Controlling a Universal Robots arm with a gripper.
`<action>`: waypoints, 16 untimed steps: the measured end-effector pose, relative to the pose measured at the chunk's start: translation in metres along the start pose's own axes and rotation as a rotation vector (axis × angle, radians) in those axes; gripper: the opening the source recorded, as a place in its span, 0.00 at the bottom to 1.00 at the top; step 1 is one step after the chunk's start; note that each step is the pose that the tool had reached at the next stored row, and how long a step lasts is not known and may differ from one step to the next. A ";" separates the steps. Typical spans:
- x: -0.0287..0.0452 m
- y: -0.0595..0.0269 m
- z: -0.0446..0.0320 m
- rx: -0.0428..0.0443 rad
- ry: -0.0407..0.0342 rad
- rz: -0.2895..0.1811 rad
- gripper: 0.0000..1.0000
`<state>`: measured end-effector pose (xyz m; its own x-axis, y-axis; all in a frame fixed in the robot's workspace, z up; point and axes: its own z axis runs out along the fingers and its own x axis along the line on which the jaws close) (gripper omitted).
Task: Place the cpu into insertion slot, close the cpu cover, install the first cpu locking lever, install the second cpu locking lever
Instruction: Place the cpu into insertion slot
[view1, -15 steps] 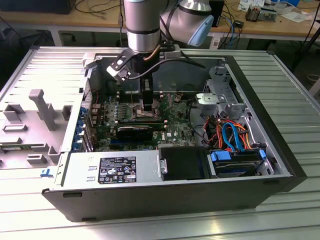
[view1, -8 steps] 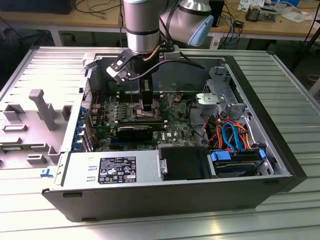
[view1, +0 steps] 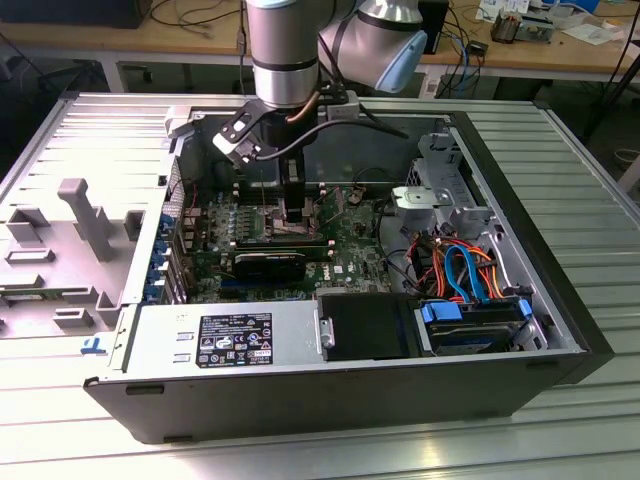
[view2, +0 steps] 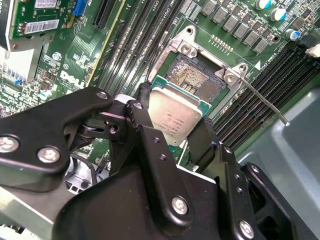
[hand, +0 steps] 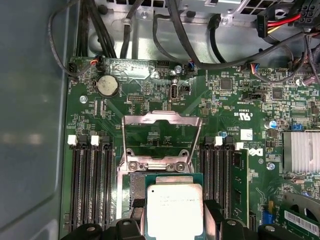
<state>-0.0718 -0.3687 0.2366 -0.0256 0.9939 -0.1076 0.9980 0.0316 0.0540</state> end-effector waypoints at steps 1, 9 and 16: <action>0.0003 -0.0001 0.0002 0.0000 -0.0001 0.000 0.55; 0.0043 -0.0011 0.0043 -0.0001 0.0000 -0.001 0.55; 0.0071 -0.0013 0.0083 -0.0003 0.0001 -0.002 0.55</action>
<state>-0.0729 -0.3626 0.2275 -0.0280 0.9938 -0.1076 0.9980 0.0340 0.0540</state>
